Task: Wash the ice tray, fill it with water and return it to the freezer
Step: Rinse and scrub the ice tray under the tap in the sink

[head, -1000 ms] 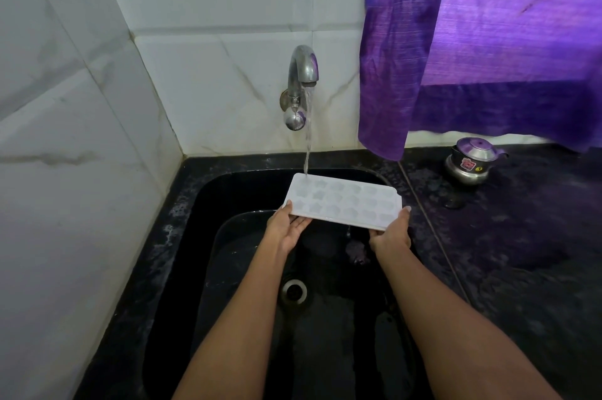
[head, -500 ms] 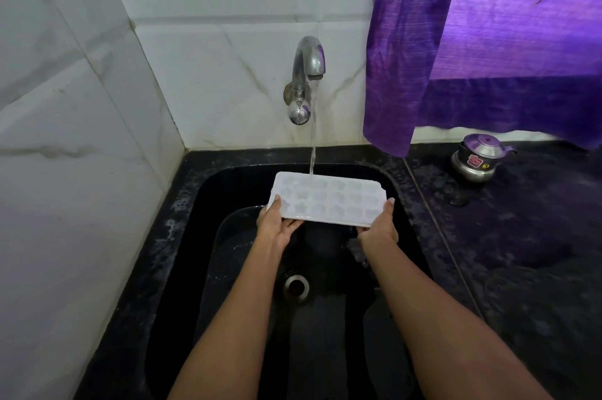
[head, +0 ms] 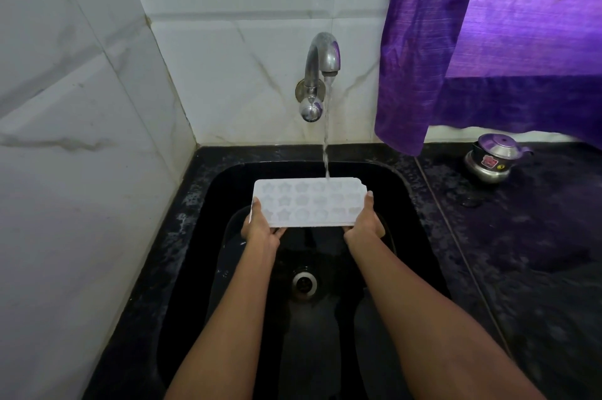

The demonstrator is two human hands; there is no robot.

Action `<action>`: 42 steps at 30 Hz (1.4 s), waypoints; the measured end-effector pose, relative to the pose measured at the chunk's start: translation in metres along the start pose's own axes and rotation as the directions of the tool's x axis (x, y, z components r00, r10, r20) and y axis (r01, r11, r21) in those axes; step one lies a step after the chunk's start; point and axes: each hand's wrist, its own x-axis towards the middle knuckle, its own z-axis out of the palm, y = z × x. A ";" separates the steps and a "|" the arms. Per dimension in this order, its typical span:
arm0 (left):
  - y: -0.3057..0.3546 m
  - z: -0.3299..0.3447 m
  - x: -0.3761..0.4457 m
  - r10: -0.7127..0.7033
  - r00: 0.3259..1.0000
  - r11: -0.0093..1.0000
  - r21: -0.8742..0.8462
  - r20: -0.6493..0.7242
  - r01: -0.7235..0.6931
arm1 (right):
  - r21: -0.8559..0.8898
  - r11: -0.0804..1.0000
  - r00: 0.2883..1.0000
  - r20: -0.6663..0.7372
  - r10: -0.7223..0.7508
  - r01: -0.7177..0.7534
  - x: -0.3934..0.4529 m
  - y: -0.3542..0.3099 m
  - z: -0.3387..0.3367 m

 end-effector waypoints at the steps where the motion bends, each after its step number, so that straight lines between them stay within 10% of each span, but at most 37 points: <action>1: 0.002 0.000 0.000 0.012 1.000 1.000 -0.011 -0.013 -0.013 | -0.006 1.000 1.000 0.010 0.002 -0.002 -0.002 0.002 0.003; 25: 0.038 -0.017 -0.010 0.167 0.955 0.974 -0.110 -0.247 -0.199 | -0.399 0.884 0.968 0.159 -0.196 0.245 -0.016 0.020 0.050; 32: 0.020 -0.006 -0.017 0.125 0.970 0.987 -0.069 -0.207 -0.142 | -0.861 0.375 0.908 0.201 -0.368 0.343 -0.009 -0.018 0.041; 36: 0.010 -0.005 -0.020 0.109 0.971 0.990 -0.067 -0.213 -0.126 | -0.868 -0.004 0.687 0.396 -0.609 0.497 -0.011 -0.023 0.059; 39: 0.005 0.000 -0.024 0.130 0.968 0.990 -0.034 -0.216 -0.140 | -0.728 0.109 0.590 0.448 -0.671 0.677 -0.023 -0.035 0.085; 42: 0.004 0.005 -0.028 0.135 0.968 0.989 -0.033 -0.210 -0.145 | -0.590 0.375 0.687 0.491 -0.536 0.715 -0.034 -0.052 0.118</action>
